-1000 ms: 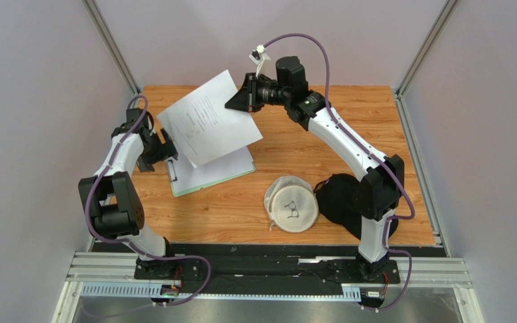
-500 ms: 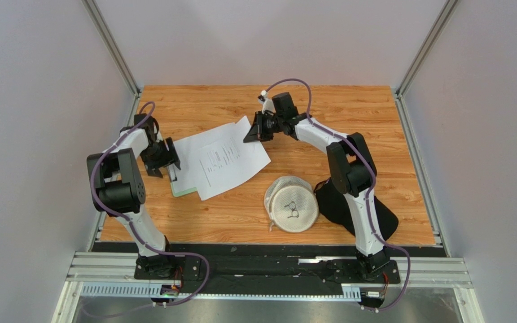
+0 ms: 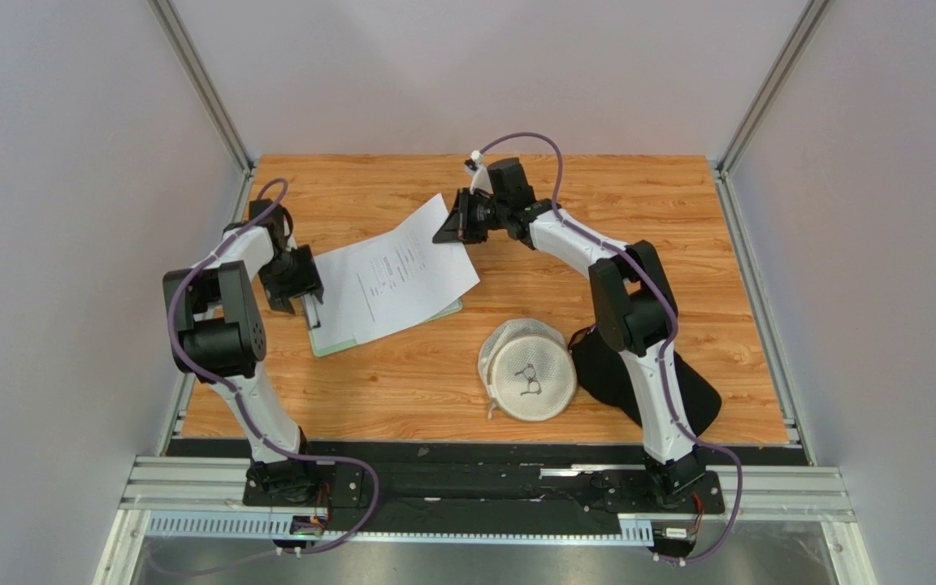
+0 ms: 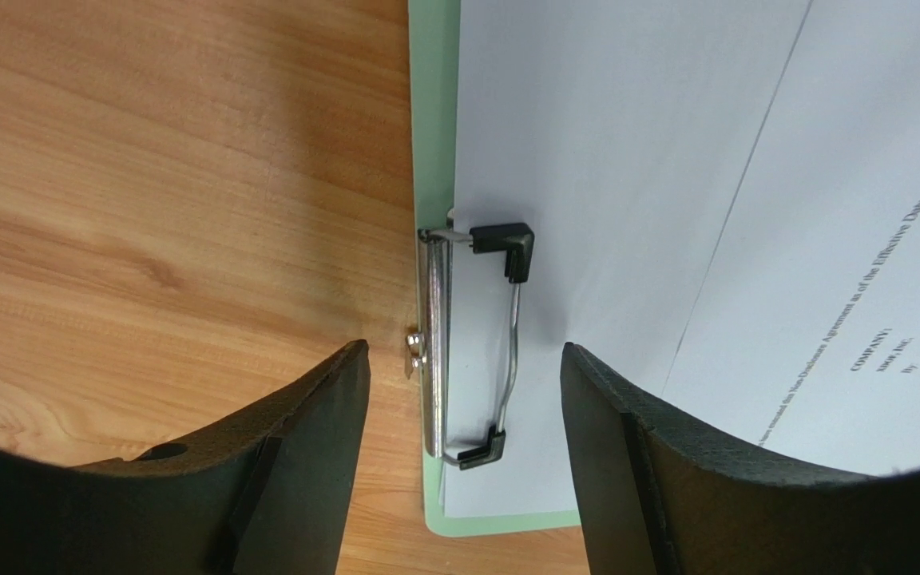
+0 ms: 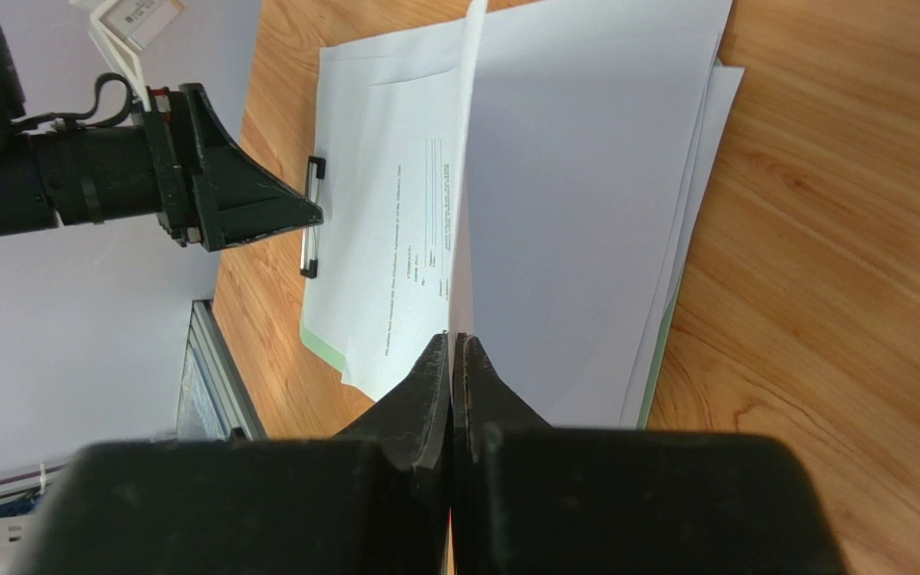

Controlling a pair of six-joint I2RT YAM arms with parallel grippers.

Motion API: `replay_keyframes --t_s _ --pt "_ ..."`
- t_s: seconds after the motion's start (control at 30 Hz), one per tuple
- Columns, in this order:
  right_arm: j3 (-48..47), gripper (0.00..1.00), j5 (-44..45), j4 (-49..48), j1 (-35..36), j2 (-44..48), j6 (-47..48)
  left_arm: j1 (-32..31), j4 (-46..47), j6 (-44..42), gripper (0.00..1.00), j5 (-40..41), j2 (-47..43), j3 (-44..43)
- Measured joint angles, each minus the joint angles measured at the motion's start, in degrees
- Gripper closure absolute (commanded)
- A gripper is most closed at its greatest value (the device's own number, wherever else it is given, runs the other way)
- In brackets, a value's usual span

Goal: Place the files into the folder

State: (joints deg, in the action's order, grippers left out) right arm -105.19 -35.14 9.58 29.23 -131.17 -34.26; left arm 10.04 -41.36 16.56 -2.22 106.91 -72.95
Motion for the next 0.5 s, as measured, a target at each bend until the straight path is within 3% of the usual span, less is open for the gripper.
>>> replay_keyframes --t_s 0.2,0.33,0.5 --pt "-3.65 1.00 0.87 -0.04 0.42 -1.53 -0.57 -0.76 -0.20 -0.22 0.35 1.20 1.95 -0.79" --pt "-5.09 1.00 1.36 -0.02 1.07 -2.71 -0.87 -1.25 -0.31 -0.24 0.49 1.46 1.95 -0.79" --pt "-5.97 1.00 1.90 0.20 1.86 -3.91 -1.09 -1.92 -0.68 -0.44 0.60 1.55 1.99 -0.79"
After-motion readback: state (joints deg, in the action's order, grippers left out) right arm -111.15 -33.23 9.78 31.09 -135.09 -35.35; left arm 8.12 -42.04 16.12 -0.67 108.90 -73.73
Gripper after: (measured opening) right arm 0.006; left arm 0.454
